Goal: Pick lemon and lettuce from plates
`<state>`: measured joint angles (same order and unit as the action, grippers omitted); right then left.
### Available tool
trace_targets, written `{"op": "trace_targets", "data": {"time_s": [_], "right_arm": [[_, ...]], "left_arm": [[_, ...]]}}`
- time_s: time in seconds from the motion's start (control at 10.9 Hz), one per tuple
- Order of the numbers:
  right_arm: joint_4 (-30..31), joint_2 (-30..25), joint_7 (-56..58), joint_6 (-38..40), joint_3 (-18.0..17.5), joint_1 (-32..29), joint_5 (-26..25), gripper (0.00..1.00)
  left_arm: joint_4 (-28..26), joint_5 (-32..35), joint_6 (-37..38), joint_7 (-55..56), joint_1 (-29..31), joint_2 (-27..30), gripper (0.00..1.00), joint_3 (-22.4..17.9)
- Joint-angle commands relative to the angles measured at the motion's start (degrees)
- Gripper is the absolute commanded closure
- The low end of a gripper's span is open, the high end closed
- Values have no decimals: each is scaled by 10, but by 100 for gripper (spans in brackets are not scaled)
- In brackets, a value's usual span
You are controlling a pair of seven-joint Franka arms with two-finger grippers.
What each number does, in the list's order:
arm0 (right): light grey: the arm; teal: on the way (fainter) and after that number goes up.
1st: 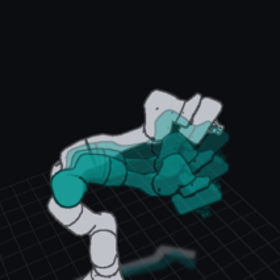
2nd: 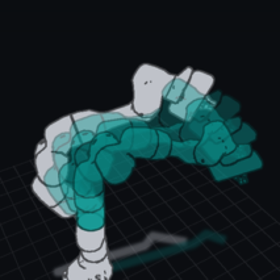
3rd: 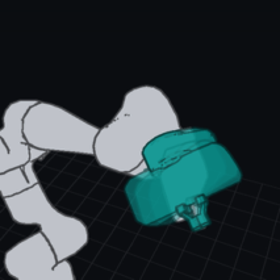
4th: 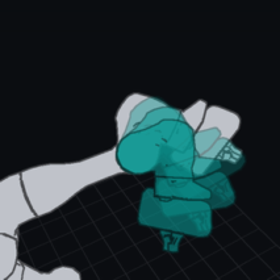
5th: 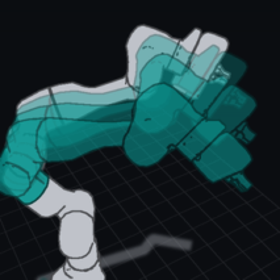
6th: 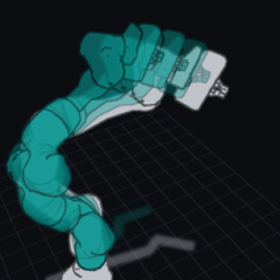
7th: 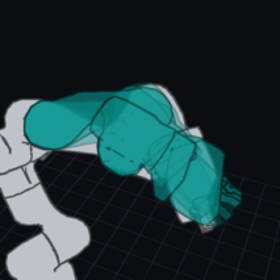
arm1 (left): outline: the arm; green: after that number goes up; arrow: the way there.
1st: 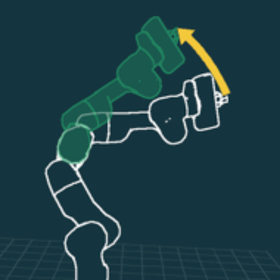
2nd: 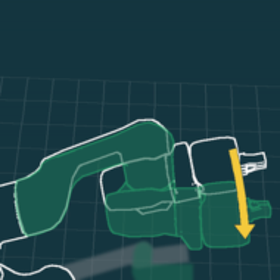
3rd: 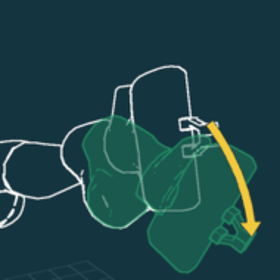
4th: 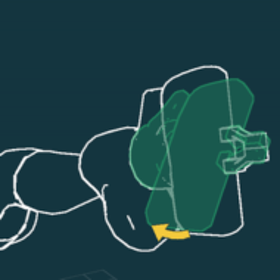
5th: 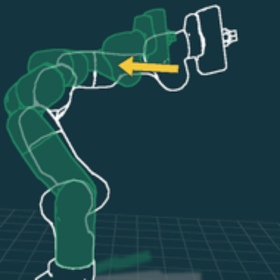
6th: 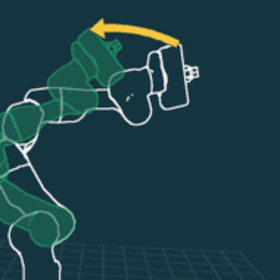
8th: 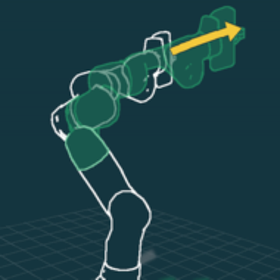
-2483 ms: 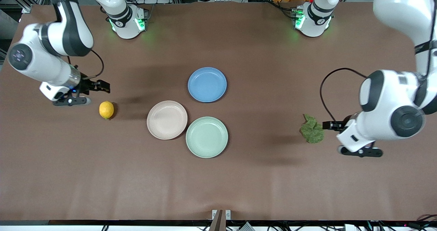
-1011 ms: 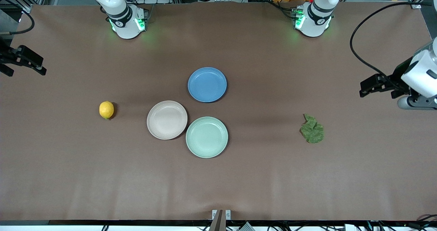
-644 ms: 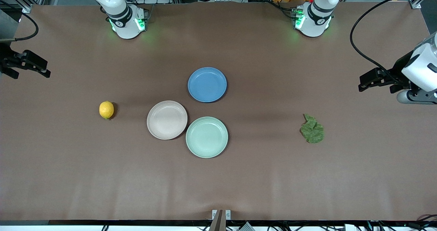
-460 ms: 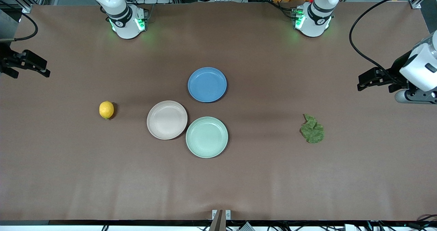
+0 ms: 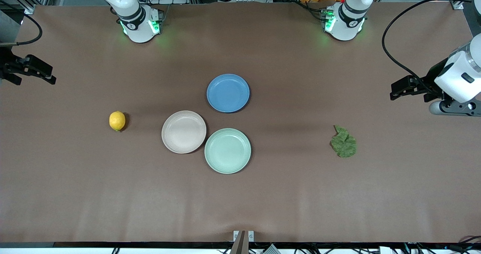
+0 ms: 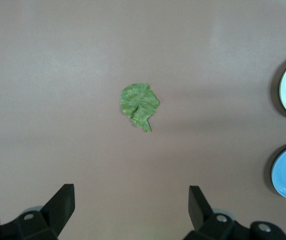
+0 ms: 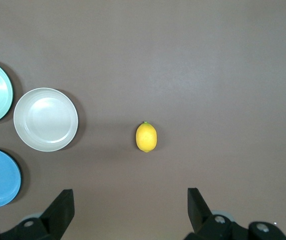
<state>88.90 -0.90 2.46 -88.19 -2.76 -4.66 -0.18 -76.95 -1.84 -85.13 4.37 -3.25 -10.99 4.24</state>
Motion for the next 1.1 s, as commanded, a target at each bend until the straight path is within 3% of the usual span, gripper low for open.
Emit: {"op": "trace_targets", "data": {"time_s": [0.0, 1.01], "right_arm": [[-10, 5, -11, 12, -4, -4, 7, 0], [-5, 5, -2, 25, -3, -18, 16, 0]], "left_arm": [[-7, -1, -6, -9, -5, 7, 0, -2], [-8, 3, -11, 2, -6, 5, 0, -3]]}}
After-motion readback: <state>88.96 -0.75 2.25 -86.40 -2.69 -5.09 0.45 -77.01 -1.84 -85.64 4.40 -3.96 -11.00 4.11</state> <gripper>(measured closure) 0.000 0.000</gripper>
